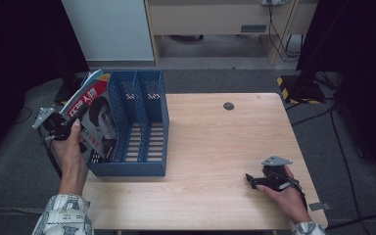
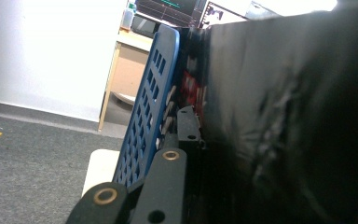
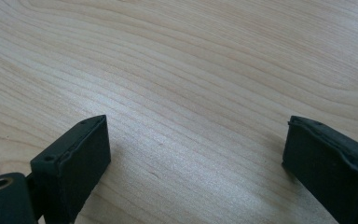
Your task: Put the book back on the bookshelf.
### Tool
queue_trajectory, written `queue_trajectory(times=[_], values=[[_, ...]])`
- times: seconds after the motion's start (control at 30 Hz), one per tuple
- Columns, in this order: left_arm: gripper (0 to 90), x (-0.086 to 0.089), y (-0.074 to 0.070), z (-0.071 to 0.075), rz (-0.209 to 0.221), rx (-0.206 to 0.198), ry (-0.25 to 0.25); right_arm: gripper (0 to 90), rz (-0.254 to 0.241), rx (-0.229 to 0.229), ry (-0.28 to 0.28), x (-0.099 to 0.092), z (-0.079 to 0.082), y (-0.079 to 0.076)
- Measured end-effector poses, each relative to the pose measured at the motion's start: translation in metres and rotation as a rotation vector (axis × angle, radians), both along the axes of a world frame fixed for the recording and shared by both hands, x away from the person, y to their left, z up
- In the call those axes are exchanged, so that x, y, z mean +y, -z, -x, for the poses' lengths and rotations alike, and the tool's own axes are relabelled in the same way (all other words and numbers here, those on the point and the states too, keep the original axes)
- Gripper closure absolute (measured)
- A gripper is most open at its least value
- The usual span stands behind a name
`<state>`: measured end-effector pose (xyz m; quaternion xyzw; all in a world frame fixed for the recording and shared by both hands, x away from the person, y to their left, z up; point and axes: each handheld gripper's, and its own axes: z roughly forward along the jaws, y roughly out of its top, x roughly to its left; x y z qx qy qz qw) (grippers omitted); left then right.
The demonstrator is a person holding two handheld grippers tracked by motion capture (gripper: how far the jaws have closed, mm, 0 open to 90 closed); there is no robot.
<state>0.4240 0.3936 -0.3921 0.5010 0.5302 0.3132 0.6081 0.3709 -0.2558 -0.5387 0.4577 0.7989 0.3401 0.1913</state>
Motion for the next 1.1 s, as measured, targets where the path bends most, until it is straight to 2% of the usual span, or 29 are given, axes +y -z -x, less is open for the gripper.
queue_trajectory(times=[0.43, 0.73, 1.1], values=[[83.8, 0.0017, 0.0073, 0.0020, 0.010, 0.009, -0.022, 7.8, -0.001, 0.001, 0.002, 0.0001, 0.0003, -0.0001], [83.7, 0.0016, 0.0069, 0.0022, 0.008, 0.016, -0.025, 7.8, 0.000, 0.001, 0.002, 0.0001, 0.0003, -0.0001], [82.5, 0.0039, 0.0057, 0.0035, 0.001, 0.045, -0.032, 7.8, 0.000, 0.001, 0.002, 0.0001, 0.0003, -0.0001]])
